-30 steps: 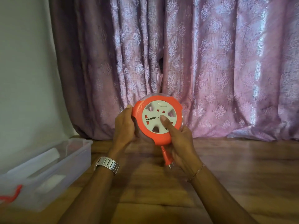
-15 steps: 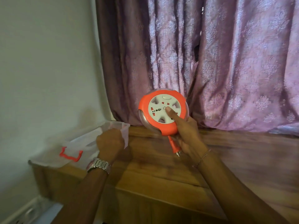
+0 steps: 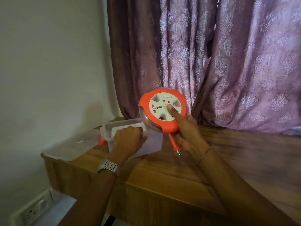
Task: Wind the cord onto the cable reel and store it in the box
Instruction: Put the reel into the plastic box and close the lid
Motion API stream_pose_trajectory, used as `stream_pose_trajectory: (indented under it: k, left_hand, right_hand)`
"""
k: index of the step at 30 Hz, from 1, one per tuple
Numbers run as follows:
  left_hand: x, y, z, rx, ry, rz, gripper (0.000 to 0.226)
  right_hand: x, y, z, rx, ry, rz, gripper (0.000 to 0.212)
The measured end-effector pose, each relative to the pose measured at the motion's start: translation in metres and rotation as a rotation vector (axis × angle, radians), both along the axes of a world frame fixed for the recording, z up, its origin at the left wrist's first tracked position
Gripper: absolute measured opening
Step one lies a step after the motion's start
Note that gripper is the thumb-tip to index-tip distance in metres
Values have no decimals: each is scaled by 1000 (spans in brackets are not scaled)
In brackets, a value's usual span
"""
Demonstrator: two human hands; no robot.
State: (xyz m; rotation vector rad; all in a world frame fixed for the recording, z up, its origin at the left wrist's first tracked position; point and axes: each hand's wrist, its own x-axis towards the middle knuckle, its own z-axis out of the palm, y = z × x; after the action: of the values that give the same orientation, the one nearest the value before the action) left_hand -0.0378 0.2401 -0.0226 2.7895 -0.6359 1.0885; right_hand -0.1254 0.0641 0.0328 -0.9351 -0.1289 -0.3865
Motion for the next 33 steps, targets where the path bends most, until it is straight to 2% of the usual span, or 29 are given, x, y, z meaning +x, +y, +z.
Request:
stream_pose_trajectory:
  k: [4, 8, 12, 16, 21, 25, 28, 30, 33]
  left_hand:
    - [-5, -24, 1, -32, 43, -198, 39]
    - [-11, -52, 3, -92, 102, -401, 51]
    - [-24, -94, 7, -99, 190, -586, 37]
    - [-40, -132, 8, -120, 245, -720, 35]
    - [-62, -168, 7, -103, 214, -809, 37]
    - [-68, -173, 16, -184, 289, -901, 38]
    - [-61, -156, 26, -155, 281, -868, 33]
    - [-49, -139, 29, -219, 321, -869, 29]
    - [-38, -121, 26, -392, 394, -863, 26]
  right_hand:
    - [-11, -30, 8, 25, 44, -97, 46]
    - [-26, -67, 14, -24, 95, -159, 50]
    - [-47, -106, 22, 26, 58, -140, 47]
    - [-66, -140, 32, -8, 38, -157, 47]
    - [-80, -173, 42, -122, 62, -220, 44]
    - [-76, -195, 49, -272, 100, -302, 47]
    - [-71, -206, 50, -382, 138, -304, 25]
    - [-66, -211, 47, -440, 166, -274, 14]
    - [-57, -209, 35, -541, 235, -218, 23]
